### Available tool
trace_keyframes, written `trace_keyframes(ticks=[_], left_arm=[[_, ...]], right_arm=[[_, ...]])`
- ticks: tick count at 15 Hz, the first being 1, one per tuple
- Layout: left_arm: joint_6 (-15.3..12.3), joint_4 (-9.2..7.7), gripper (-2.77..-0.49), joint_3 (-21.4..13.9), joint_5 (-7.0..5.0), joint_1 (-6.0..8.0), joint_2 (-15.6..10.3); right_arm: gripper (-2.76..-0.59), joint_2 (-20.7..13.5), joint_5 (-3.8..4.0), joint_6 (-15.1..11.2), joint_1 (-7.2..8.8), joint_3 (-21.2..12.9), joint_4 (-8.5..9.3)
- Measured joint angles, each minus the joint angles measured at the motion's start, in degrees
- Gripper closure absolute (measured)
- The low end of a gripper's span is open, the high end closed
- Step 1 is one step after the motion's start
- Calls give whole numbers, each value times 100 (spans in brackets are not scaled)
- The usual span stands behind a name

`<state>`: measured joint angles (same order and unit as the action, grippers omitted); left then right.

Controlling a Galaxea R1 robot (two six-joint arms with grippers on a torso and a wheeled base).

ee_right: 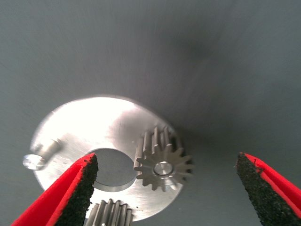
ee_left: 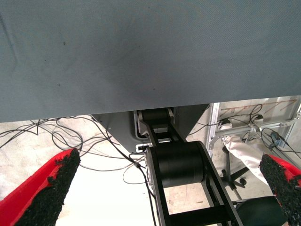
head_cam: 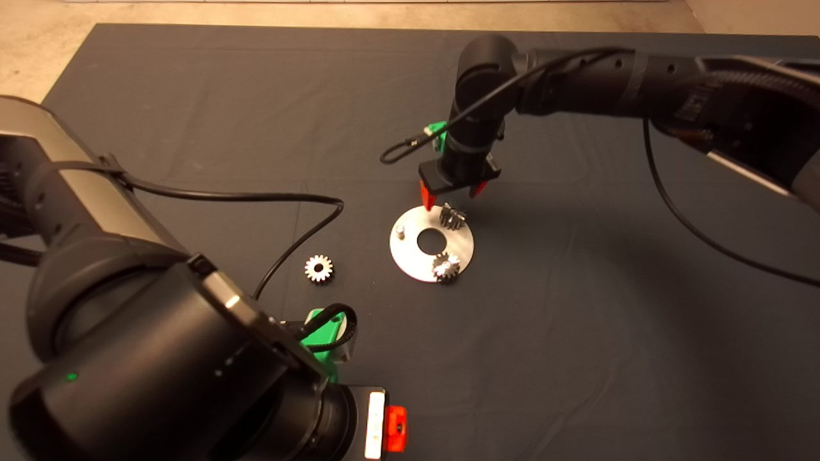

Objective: Install three planetary gears onto the carrier pins

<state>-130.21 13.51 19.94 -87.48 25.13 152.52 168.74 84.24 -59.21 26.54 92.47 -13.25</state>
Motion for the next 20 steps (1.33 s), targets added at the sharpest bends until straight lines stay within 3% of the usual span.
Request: trace_keyframes(ticks=[2,3,4,5,7,9,10,11,13,15,16,17,19,20], left_arm=[[0,0,-277,0,-2,1,0],[0,0,-277,0,0,1,0],[0,-1,-277,0,0,1,0],[0,0,-277,0,0,1,-14],[0,0,-277,0,2,-2,-12],[0,0,-277,0,-4,1,-23],[0,-1,-277,0,-2,-2,-20],[6,2,-277,0,-2,1,-15],[35,2,-277,0,2,17,49],[46,5,-277,0,0,17,49],[52,5,-277,0,-11,17,46],[59,21,-277,0,-9,17,49],[69,142,-277,0,0,19,117],[115,199,-277,0,9,19,148]], right_arm=[[-218,-58,40,1,88,-7,11],[-218,-171,176,4,103,-40,38],[-228,-328,263,9,110,-46,94],[-232,-454,284,9,111,-49,132],[-233,-1172,280,9,111,-263,413],[-233,-2111,284,-2,111,-668,611],[-233,-2556,314,-61,112,-880,641],[-233,-2928,396,-163,111,-1127,660],[-233,-3388,438,-420,110,-1867,763],[-233,-3640,285,-644,103,-2720,1092],[-233,-3812,251,-694,110,-2959,1341],[-233,-3990,168,-725,111,-3035,1524],[-233,-4292,-183,-757,94,-3057,1793],[-233,-4367,-319,-759,100,-3147,1923]])
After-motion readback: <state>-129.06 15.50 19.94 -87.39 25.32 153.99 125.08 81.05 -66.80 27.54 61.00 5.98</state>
